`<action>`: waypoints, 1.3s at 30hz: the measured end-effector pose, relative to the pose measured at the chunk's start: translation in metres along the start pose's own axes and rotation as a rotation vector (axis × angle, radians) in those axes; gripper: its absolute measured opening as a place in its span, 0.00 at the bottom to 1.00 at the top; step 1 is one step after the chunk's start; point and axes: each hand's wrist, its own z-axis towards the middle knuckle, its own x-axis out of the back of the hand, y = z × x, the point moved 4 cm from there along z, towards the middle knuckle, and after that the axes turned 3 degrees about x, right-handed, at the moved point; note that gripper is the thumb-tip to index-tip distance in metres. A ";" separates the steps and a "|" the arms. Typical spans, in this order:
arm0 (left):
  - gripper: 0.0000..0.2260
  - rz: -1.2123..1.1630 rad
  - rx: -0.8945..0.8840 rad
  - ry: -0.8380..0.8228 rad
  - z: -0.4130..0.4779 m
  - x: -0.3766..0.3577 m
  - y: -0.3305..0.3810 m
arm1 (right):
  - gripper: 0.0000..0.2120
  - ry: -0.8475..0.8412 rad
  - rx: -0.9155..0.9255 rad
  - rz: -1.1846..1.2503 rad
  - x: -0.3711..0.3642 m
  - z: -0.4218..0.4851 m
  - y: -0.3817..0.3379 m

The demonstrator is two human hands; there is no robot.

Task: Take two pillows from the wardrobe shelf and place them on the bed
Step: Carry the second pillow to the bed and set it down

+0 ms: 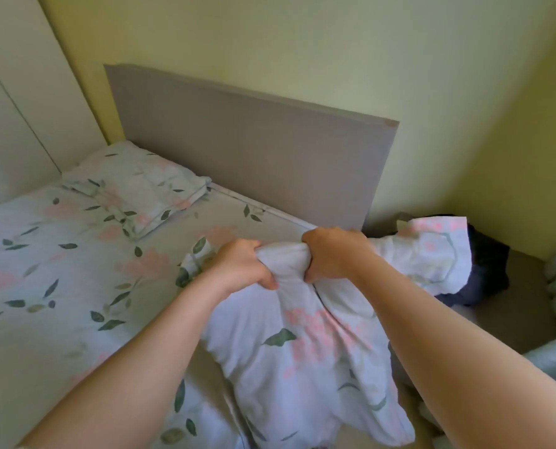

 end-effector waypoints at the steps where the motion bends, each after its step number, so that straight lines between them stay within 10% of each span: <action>1: 0.15 -0.013 0.008 0.012 0.008 0.007 -0.003 | 0.15 0.007 0.026 -0.010 0.003 0.013 -0.003; 10: 0.19 0.088 0.180 0.261 0.100 0.068 -0.036 | 0.21 0.314 0.279 -0.052 -0.003 0.143 -0.017; 19: 0.16 0.504 0.412 0.476 0.182 0.074 -0.110 | 0.28 -0.035 0.443 0.124 -0.099 0.241 -0.025; 39: 0.25 0.085 0.756 0.237 0.130 -0.102 -0.231 | 0.25 -0.576 0.349 0.190 -0.276 0.197 -0.022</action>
